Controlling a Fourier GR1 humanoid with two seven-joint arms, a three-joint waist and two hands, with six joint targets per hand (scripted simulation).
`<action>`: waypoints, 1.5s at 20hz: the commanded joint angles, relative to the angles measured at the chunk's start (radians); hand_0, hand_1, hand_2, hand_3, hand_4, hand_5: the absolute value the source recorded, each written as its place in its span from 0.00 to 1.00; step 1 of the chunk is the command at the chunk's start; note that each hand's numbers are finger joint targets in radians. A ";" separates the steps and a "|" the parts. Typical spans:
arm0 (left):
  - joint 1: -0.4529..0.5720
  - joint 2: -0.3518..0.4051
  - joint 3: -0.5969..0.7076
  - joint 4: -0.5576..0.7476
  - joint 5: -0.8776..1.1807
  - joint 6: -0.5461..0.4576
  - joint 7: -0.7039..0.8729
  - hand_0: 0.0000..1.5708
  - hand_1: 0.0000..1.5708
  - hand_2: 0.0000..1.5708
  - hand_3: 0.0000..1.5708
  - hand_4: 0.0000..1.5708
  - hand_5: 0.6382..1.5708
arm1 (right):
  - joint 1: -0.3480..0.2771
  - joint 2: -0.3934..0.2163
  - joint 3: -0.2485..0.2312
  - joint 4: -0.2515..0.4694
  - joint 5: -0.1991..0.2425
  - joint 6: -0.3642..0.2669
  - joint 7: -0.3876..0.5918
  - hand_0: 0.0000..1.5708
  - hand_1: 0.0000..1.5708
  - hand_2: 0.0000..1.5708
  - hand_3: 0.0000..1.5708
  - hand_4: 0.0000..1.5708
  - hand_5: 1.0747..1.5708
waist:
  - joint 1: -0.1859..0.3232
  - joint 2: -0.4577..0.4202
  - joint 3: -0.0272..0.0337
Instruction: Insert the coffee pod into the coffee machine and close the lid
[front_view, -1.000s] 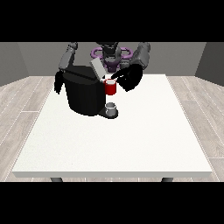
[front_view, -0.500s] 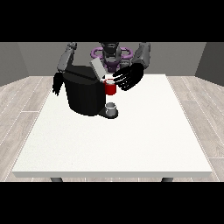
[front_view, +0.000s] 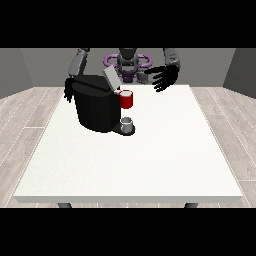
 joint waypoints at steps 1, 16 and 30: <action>0.214 -0.043 0.023 -0.001 0.060 -0.041 -0.122 0.00 0.00 0.00 0.00 0.13 1.00 | 0.101 0.013 0.014 -0.028 -0.001 0.010 0.022 0.00 0.00 0.00 0.00 0.13 1.00 | 0.043 -0.150 -0.0016; 0.627 -0.028 0.039 0.007 0.107 -0.103 -0.110 0.00 0.00 0.00 0.00 0.22 1.00 | 0.244 0.180 0.347 -0.491 0.159 -0.081 0.226 0.00 0.00 0.00 0.00 0.17 1.00 | -0.041 -0.478 -0.0001; 0.658 -0.018 0.011 -0.158 0.191 -0.174 -0.220 0.00 0.00 0.00 0.00 0.13 1.00 | 0.135 0.186 0.462 -0.722 0.274 -0.310 0.293 0.00 0.00 0.00 0.00 0.22 1.00 | 0.054 -0.202 0.0004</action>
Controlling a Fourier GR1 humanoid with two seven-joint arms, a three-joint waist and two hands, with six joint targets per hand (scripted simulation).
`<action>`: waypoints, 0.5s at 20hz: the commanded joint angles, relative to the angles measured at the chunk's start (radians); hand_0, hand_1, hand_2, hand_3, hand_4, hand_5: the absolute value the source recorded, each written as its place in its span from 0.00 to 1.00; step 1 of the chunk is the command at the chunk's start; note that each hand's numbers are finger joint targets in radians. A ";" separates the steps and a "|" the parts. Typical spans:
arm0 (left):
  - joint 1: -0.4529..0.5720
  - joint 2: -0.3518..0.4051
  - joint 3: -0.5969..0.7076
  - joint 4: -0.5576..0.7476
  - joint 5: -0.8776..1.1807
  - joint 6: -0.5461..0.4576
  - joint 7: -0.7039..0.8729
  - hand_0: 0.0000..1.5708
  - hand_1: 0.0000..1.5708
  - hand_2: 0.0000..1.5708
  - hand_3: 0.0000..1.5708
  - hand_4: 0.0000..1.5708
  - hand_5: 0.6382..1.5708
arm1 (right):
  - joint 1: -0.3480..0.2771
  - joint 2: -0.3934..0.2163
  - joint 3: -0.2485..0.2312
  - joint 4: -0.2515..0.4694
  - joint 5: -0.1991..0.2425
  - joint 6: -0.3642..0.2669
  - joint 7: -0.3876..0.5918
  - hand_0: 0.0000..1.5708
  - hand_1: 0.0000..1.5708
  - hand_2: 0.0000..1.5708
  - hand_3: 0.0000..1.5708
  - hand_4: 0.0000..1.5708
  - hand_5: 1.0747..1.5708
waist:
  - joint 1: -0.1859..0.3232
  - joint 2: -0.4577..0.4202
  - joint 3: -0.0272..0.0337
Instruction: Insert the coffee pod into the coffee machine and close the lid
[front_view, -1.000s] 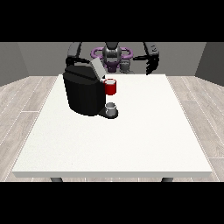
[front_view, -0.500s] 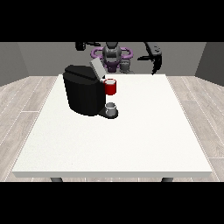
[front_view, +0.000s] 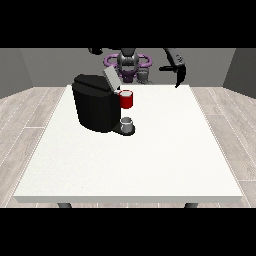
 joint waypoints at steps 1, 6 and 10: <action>-0.005 -0.028 -0.029 -0.054 0.019 -0.017 -0.033 0.00 0.00 0.00 0.00 0.11 1.00 | -0.118 0.010 0.012 0.005 0.018 -0.101 0.088 0.00 0.00 0.00 0.00 0.23 1.00 | 0.066 0.088 0.0001; -0.007 -0.005 -0.042 -0.098 0.018 0.018 -0.076 0.00 0.00 0.00 0.00 0.12 1.00 | -0.227 0.009 -0.037 -0.019 0.075 -0.106 0.157 0.00 0.00 0.00 0.00 0.17 1.00 | 0.044 0.152 0.0000; 0.019 -0.035 -0.093 -0.223 0.031 -0.003 -0.002 0.00 0.00 0.00 0.00 0.20 1.00 | -0.264 -0.028 -0.100 0.109 0.098 -0.123 0.091 0.00 0.00 0.00 0.00 0.14 1.00 | 0.119 0.169 0.0005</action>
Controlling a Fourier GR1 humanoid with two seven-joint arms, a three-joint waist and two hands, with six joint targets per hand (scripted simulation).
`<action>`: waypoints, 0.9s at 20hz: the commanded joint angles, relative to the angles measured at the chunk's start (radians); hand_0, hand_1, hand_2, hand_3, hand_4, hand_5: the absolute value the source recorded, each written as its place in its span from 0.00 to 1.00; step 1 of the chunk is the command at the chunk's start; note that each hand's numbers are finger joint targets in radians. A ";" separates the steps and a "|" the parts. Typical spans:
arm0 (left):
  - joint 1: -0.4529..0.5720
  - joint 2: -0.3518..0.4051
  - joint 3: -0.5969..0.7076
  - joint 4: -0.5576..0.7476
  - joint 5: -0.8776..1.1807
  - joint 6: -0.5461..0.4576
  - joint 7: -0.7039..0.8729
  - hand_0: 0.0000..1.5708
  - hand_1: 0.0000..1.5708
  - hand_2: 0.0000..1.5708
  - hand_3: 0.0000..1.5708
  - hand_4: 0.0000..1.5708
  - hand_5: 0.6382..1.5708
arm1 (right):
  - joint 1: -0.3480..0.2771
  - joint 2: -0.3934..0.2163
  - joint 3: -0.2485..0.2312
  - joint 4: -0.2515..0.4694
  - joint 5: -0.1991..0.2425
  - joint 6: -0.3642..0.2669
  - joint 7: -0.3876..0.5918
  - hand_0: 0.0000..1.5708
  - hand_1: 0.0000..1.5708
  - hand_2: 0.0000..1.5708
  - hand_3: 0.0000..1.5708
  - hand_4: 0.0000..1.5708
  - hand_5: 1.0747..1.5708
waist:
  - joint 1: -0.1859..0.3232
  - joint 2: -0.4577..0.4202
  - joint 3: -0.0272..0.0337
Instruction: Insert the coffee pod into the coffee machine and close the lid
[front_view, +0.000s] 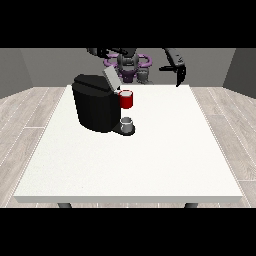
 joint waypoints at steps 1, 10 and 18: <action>0.022 -0.037 -0.064 -0.136 0.016 -0.028 0.103 0.00 0.00 0.00 0.00 0.23 1.00 | -0.089 -0.033 -0.101 0.105 0.004 -0.011 0.003 0.00 0.00 0.00 0.00 0.15 1.00 | 0.090 0.015 0.0008; 0.061 0.008 -0.025 -0.105 0.039 0.001 -0.024 0.00 0.00 0.00 0.00 0.19 1.00 | -0.135 -0.035 -0.162 0.222 -0.025 0.008 -0.101 0.00 0.00 0.00 0.00 0.23 1.00 | 0.017 0.093 0.0002; -0.011 0.034 -0.029 -0.135 0.074 -0.018 0.052 0.00 0.00 0.00 0.00 0.18 1.00 | -0.335 -0.056 -0.256 0.395 -0.048 -0.019 -0.093 0.00 0.00 0.00 0.00 0.28 1.00 | 0.060 0.150 0.0003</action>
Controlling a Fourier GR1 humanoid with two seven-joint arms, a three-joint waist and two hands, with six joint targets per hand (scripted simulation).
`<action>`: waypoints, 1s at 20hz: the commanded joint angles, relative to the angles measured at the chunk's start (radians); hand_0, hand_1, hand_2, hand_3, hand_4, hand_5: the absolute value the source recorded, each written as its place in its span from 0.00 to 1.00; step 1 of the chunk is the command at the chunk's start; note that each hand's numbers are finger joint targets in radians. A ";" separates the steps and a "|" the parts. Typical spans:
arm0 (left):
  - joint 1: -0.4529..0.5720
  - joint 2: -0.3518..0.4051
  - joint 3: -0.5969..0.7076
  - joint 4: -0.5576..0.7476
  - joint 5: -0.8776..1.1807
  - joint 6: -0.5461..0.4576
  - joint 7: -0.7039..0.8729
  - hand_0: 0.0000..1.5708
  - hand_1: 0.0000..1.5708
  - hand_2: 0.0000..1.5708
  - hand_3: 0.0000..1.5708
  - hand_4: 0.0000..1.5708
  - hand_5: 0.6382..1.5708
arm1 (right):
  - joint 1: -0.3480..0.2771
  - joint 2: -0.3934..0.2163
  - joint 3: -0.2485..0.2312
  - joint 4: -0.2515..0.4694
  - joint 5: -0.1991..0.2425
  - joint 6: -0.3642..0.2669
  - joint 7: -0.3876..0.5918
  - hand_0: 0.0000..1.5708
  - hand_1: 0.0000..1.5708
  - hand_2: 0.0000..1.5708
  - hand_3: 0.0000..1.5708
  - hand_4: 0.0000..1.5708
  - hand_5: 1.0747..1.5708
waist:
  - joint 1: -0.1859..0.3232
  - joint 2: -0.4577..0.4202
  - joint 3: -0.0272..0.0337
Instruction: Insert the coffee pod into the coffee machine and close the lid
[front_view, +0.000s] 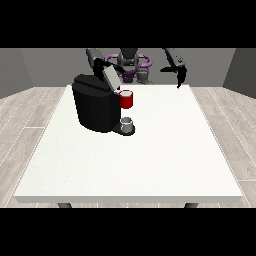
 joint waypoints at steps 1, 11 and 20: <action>-0.044 0.026 0.015 -0.004 0.024 -0.003 0.028 0.00 0.00 0.00 0.00 0.19 1.00 | -0.059 -0.036 -0.045 0.079 -0.027 0.033 -0.015 0.00 0.00 0.00 0.00 0.27 1.00 | -0.006 0.024 -0.0001; -0.050 0.006 -0.019 0.033 0.011 0.007 -0.006 0.00 0.00 0.00 0.00 0.22 1.00 | -0.174 -0.057 -0.074 0.154 -0.037 0.030 -0.033 0.00 0.00 0.00 0.00 0.20 1.00 | 0.024 0.066 -0.0001; -0.106 0.092 0.050 0.136 0.043 -0.033 -0.068 0.00 0.00 0.00 0.00 0.23 1.00 | -0.206 0.018 0.017 0.151 0.046 -0.038 -0.018 0.00 0.00 0.00 0.00 0.29 1.00 | 0.030 0.092 -0.0007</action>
